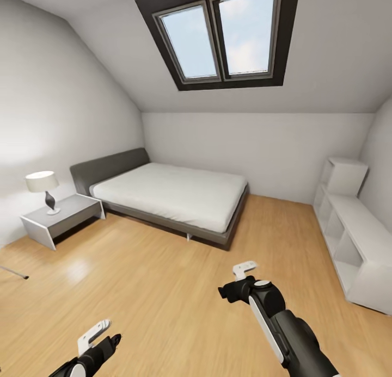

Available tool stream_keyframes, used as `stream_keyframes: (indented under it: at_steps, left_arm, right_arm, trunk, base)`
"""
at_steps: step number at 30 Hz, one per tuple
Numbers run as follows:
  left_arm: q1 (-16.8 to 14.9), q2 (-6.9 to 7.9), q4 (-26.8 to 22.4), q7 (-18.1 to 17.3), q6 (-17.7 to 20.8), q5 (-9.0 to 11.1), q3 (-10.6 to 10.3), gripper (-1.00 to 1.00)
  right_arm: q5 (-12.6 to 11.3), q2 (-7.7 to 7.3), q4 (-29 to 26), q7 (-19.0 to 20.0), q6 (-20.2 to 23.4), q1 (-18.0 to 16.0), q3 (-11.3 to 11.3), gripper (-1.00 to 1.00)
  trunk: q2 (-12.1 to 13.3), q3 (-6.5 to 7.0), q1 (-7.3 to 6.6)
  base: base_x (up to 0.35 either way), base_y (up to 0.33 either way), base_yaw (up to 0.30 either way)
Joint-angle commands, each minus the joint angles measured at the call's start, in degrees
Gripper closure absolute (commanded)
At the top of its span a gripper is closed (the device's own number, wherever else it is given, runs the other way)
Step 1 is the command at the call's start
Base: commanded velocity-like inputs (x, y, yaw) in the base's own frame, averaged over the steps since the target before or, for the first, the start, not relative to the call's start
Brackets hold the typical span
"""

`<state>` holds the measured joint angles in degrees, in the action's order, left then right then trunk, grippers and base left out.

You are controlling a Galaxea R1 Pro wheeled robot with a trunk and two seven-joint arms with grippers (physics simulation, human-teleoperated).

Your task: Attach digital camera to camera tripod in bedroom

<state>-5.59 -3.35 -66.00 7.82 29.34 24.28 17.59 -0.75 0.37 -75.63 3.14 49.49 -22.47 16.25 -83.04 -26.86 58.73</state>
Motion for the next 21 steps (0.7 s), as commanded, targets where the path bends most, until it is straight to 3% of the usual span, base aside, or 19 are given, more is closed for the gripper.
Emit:
stream_keyframes:
  at_steps: [1,21]
  left_arm:
    - [-0.04,-0.03,-0.05,0.41,0.29,0.60,0.08,-1.00]
    - [-0.04,0.01,0.39,0.70,0.26,0.59,0.15,-1.00]
  right_arm:
    - [-0.05,0.01,-0.04,0.12,0.27,-0.03,-0.01,-1.00]
    - [-0.05,-0.02,0.22,0.14,0.42,-0.03,0.10,-1.00]
  trunk:
    - [-0.04,-0.06,0.00]
    - [-0.04,-0.06,0.00]
  base:
    - [0.017,0.000,0.286]
    - [0.027,0.000,0.287]
